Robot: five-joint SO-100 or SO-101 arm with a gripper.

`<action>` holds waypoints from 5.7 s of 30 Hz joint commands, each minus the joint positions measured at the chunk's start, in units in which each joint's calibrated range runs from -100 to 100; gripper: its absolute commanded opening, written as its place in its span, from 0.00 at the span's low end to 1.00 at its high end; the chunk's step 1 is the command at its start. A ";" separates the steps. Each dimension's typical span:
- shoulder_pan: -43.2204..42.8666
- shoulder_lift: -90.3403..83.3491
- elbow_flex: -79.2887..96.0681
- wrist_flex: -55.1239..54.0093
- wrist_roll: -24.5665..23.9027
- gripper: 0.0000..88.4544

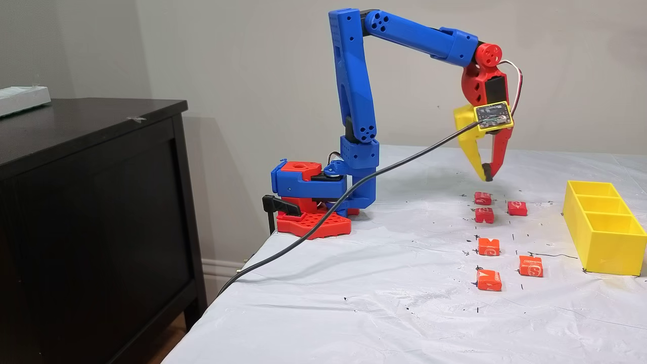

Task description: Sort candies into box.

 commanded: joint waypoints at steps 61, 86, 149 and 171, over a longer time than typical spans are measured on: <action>-2.87 2.61 4.69 -5.67 3.08 0.18; -2.87 7.69 3.05 -6.74 3.17 0.19; 13.17 8.12 -19.16 -23.27 2.54 0.00; 13.08 14.73 -26.26 -13.78 1.51 0.11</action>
